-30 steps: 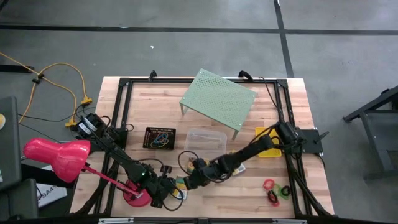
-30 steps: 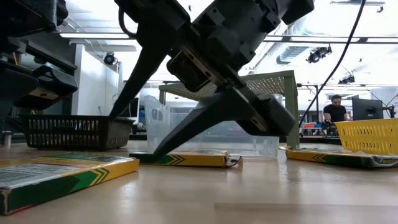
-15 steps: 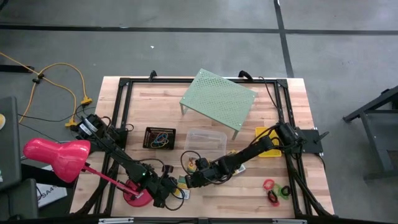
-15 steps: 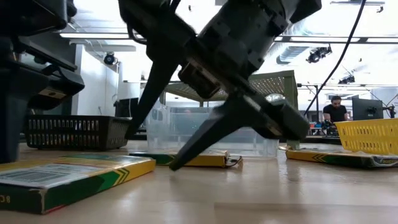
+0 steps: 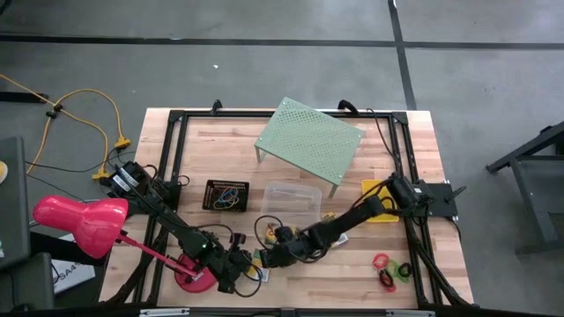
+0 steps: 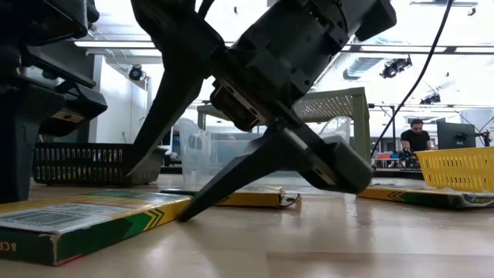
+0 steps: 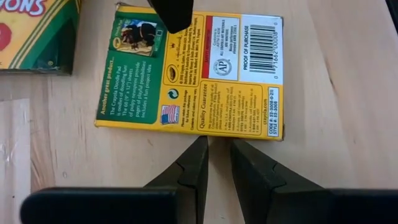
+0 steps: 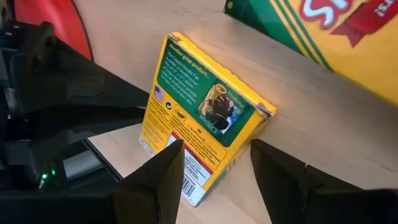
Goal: Pick & Place Office Desk Supplies
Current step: Put the left yellow crayon box into the transparent bin
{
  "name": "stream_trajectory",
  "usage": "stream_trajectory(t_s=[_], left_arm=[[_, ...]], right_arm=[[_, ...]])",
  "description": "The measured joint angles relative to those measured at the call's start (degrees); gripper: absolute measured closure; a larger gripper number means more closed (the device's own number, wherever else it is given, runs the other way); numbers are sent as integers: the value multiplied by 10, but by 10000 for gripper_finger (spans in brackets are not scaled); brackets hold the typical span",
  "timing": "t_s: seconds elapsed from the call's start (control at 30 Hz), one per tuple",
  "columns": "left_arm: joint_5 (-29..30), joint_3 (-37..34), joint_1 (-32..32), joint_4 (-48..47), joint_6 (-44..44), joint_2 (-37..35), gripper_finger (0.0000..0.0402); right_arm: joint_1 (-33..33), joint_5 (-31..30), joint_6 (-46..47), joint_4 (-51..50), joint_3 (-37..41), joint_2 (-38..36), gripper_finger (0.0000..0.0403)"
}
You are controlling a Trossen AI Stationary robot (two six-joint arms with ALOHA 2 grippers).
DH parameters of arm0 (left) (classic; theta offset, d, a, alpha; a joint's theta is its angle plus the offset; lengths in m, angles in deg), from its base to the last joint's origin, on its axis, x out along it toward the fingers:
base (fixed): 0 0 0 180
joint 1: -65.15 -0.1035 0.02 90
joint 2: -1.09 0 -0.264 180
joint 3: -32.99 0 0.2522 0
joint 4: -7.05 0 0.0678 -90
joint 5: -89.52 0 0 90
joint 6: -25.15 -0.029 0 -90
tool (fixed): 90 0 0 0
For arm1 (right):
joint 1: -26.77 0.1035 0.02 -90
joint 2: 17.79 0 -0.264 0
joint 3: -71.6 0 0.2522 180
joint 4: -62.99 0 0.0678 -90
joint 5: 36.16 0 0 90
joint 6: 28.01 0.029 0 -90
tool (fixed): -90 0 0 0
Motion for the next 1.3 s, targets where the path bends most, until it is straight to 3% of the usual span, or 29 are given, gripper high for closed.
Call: stream_trajectory(t_s=[0.17,0.67,1.1,1.3], left_arm=[[-1,0,0,0,0,0,338],[-2,0,1,30,-5,-1,338],[6,1,1,30,-8,-1,338],[-33,3,-4,33,3,25,338]], right_arm=[[9,-31,13,-3,0,1,225],[19,-44,36,-13,1,1,227],[26,-17,50,-19,1,1,229],[29,-22,59,-4,2,2,229]])
